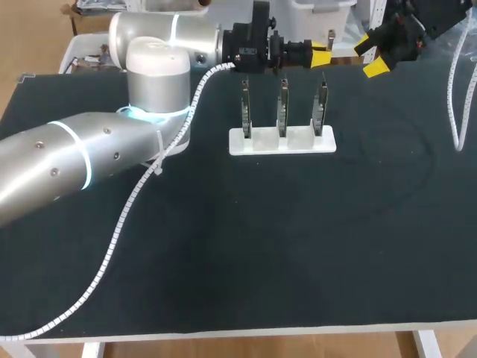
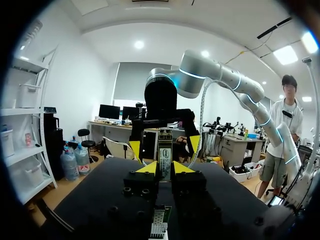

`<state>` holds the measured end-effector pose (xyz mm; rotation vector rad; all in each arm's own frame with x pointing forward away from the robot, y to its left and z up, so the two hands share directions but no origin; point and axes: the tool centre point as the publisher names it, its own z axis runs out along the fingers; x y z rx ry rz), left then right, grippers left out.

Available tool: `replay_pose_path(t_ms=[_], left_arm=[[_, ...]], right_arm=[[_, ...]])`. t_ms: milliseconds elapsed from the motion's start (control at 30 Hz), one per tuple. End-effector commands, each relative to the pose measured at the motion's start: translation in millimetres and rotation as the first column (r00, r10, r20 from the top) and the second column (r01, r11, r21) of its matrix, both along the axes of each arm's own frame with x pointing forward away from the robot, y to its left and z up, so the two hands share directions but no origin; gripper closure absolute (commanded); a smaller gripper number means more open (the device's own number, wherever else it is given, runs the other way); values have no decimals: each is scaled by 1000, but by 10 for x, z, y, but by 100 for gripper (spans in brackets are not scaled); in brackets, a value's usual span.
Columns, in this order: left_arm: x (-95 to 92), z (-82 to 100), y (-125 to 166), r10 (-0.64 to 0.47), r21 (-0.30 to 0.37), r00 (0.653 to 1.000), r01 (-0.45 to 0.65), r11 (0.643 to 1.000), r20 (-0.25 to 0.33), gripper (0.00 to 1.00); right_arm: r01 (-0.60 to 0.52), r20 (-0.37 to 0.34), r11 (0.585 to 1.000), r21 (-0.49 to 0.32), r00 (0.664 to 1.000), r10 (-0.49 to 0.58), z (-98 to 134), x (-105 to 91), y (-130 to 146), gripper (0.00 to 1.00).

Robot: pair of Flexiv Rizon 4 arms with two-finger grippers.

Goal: Pick up the optical module with the left hand, and insert it into the network port with the right hand.

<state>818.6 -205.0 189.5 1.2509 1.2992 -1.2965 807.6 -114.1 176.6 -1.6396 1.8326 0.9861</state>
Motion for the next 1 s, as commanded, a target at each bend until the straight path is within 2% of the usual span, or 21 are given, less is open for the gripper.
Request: replay_pose_path(t_ms=[33,1000], left_arm=[[6,-7,-5,-3,2,1000,3,1000,0,100],[2,-34,-43,-10,-4,1000,10,1000,-9,100]], right_arm=[[5,5,1000,-1,1000,-5,2,-32,3,0],[5,5,1000,-1,1000,-5,2,-32,3,0]])
